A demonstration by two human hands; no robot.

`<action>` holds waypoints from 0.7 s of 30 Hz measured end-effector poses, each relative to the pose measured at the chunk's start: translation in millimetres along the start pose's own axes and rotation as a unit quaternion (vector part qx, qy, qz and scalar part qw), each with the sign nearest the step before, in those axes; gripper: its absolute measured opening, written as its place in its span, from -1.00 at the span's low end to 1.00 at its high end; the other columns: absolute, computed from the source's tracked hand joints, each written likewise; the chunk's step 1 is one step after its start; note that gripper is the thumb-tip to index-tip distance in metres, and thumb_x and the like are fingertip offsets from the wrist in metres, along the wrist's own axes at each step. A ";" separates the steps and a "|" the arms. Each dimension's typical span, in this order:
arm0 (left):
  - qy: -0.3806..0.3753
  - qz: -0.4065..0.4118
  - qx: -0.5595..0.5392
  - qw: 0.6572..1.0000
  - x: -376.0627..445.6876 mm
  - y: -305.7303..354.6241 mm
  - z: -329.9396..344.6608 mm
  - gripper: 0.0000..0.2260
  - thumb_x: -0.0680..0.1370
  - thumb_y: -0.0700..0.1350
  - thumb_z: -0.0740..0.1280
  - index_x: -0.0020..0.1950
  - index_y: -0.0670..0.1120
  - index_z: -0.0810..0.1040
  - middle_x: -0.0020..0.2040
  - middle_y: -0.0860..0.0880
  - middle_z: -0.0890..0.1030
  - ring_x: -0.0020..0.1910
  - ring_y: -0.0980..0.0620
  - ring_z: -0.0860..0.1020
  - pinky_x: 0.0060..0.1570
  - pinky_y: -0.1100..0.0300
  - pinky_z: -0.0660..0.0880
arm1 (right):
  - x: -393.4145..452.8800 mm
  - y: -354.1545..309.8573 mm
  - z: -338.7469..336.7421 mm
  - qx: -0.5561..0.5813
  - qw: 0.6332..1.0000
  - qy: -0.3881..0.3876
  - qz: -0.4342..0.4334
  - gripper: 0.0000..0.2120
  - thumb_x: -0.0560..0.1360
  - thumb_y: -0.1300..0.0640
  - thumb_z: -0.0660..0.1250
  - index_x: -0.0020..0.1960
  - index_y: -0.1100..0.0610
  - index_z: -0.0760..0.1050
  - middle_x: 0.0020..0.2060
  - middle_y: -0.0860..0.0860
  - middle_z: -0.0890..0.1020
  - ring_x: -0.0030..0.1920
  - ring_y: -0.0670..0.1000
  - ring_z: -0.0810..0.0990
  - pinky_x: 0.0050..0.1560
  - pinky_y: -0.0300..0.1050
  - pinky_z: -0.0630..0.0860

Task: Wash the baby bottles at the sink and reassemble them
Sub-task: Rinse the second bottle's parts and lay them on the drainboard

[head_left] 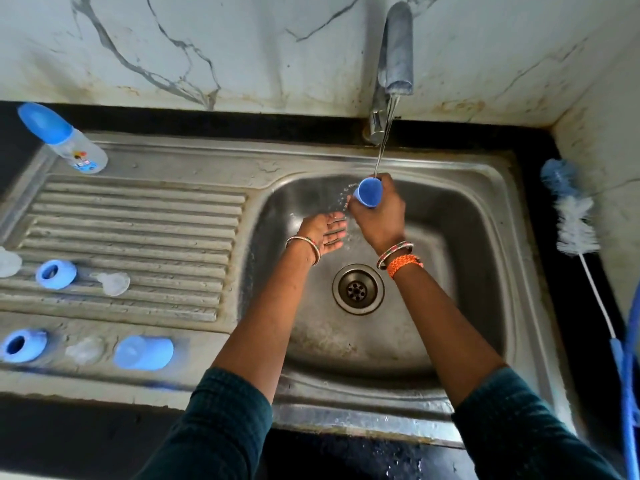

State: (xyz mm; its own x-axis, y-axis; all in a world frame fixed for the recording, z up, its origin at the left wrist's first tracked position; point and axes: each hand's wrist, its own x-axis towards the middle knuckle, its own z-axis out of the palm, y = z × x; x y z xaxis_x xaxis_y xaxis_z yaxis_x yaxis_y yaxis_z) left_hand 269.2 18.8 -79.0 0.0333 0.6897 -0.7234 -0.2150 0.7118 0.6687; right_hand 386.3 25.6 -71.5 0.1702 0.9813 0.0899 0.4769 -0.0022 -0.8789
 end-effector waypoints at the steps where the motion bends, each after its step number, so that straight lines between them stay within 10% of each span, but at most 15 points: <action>1: 0.007 0.000 0.002 1.000 -0.4 -0.4 -0.2 -0.69 0.63 -0.16 0.08 0.31 -0.17 0.47 0.26 -0.14 0.54 0.25 -0.10 0.49 0.17 0.07 0.42 | -5.2 7.2 3.1 -0.017 0.999 -0.035 0.021 -0.71 0.39 0.16 0.46 0.05 0.15 0.47 -0.12 0.02 0.60 -0.18 -0.05 0.54 -0.16 -0.31 0.45; 4: 0.015 0.001 0.013 1.000 -2.9 -2.6 -0.4 -0.70 0.62 -0.18 0.08 0.28 -0.16 0.49 0.24 -0.15 0.57 0.12 -0.09 0.53 0.13 0.05 0.44 | -16.2 26.7 7.1 -0.089 0.984 -0.120 0.093 -0.69 0.40 0.20 0.45 0.11 0.25 0.52 -0.02 0.12 0.64 -0.11 0.01 0.55 -0.15 -0.33 0.39; 9: 0.023 -0.005 0.013 1.000 -1.8 0.0 -5.8 -0.65 0.64 -0.17 0.00 0.34 -0.17 0.44 0.31 -0.13 0.51 0.32 -0.10 0.45 0.20 0.08 0.39 | 0.7 1.3 2.5 -0.017 1.000 0.022 0.004 -0.71 0.40 0.12 0.46 0.04 0.09 0.43 -0.16 -0.04 0.56 -0.24 -0.14 0.55 -0.25 -0.46 0.43; 13: 0.025 -0.007 0.019 0.999 -3.2 -3.7 0.2 -0.65 0.63 -0.17 0.02 0.34 -0.19 0.44 0.33 -0.16 0.48 0.29 -0.10 0.46 0.20 0.09 0.38 | 4.1 3.6 6.5 -0.075 0.990 -0.093 0.073 -0.65 0.41 0.18 0.43 0.16 0.23 0.50 -0.02 0.07 0.60 -0.05 0.04 0.56 -0.10 -0.31 0.40; 16: 0.025 0.004 0.013 1.000 -1.7 -3.6 1.0 -0.66 0.63 -0.19 0.03 0.33 -0.21 0.44 0.31 -0.17 0.50 0.06 -0.03 0.51 0.15 0.12 0.39 | 7.6 -18.0 8.4 0.012 0.999 0.037 0.020 -0.69 0.40 0.16 0.44 0.09 0.20 0.46 -0.18 -0.03 0.54 -0.25 -0.06 0.51 -0.24 -0.38 0.42; 21: 0.044 0.022 -0.016 0.999 -2.6 5.4 5.8 -0.75 0.63 -0.17 0.10 -0.17 -0.12 0.49 -0.24 -0.06 0.55 -0.20 0.00 0.51 0.01 0.11 0.43 | 1.9 -17.2 8.0 -0.080 0.990 -0.104 0.048 -0.61 0.45 0.16 0.39 0.23 0.26 0.43 0.03 0.15 0.57 0.04 0.06 0.51 0.05 -0.27 0.33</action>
State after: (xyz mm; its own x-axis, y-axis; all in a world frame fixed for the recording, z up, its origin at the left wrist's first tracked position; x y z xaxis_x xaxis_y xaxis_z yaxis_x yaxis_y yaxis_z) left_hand 273.7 21.7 -72.6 -0.0629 0.7045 -0.7069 -0.2451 0.6757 0.6953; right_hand 371.5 29.0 -60.0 0.0487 0.9935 -0.1028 0.6002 -0.1114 -0.7920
